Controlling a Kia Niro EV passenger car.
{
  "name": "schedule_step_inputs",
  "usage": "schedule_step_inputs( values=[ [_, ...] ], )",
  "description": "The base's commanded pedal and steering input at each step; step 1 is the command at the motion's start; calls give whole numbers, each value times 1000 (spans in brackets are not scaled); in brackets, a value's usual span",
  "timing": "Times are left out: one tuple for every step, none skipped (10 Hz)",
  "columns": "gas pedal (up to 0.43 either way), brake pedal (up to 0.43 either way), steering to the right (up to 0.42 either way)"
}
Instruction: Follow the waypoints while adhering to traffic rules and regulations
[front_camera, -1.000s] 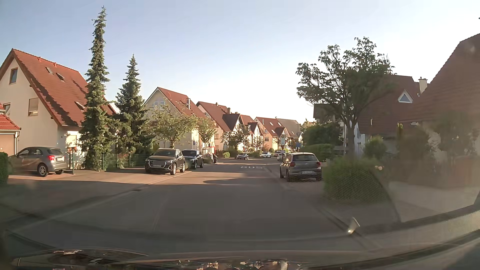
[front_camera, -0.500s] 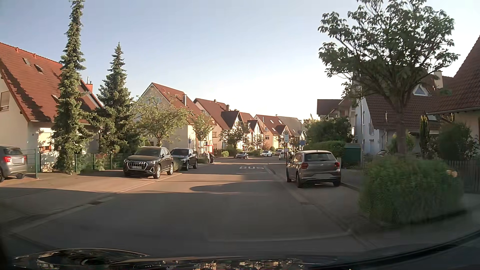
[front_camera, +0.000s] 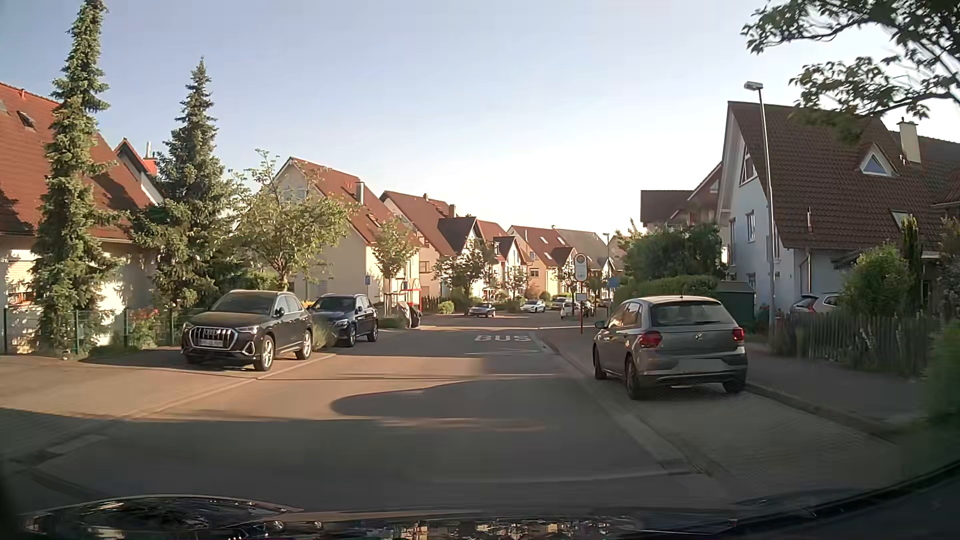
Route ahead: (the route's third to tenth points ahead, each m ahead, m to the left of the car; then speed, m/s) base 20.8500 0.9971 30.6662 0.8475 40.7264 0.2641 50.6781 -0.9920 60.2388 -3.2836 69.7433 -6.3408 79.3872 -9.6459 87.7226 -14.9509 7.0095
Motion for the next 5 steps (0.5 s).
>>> schedule_step_inputs(
  values=[
    [8,0,4],
    [8,0,4],
    [8,0,4],
    [8,0,3],
    [8,0,2]
  ],
)
